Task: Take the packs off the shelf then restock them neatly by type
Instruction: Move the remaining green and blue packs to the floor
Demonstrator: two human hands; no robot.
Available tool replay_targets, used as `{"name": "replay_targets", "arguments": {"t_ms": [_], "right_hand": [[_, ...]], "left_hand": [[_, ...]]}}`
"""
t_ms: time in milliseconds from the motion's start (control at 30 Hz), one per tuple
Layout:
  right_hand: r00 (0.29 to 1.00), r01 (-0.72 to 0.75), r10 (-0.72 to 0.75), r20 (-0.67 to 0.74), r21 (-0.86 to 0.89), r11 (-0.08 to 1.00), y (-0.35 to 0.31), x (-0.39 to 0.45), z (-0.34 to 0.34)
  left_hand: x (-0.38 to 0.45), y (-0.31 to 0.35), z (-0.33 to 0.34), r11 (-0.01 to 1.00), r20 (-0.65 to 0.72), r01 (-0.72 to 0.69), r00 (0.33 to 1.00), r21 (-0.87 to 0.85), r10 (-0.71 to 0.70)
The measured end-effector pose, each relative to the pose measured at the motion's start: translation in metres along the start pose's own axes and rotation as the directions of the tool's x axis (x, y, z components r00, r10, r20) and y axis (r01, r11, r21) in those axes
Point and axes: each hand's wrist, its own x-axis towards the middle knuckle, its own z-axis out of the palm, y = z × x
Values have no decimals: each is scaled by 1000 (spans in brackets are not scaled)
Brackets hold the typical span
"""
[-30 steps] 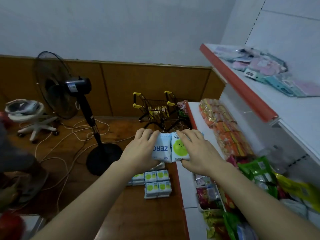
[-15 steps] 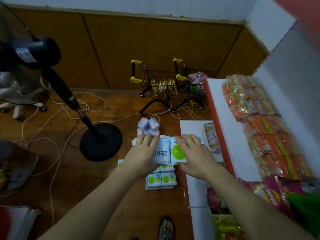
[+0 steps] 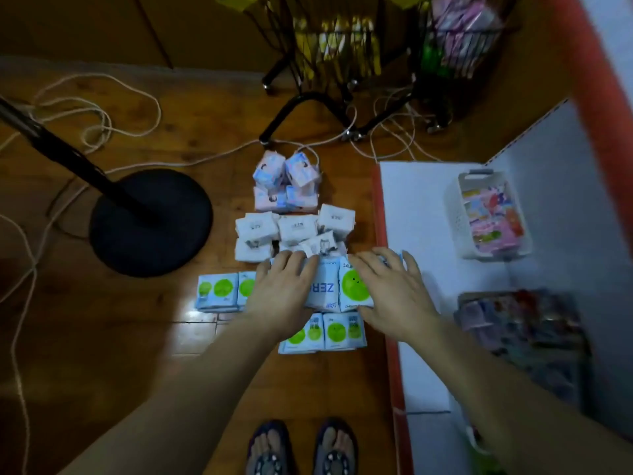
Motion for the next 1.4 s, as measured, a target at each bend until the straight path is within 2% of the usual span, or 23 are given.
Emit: {"name": "replay_targets", "arguments": {"t_ms": [300,600,733,900,1133,1267,1400], "right_hand": [[999,14,-16,49,56,998,21,69,177],[997,30,-34,64,61,998,38,96,265],[995,31,-36,92,53,998,40,97,277],[996,10,-17,91,72,997,41,89,258],[998,65,-62,-32,92,994,32,47,230],[996,87,-87,-13,99,991,16,18,236],[995,37,-45,94,88,995,3,2,263]], "left_hand": [[62,-32,169,998,24,-24,999,51,23],[91,-44,251,999,34,-31,999,39,30],[89,-41,263,999,100,9,995,33,-12],[80,-37,242,999,114,43,992,20,-45],[39,-21,210,997,-18,32,999,-64,-33],[12,-6,219,995,96,44,995,-84,-36],[2,2,245,992,234,98,969,-81,-77]]}}
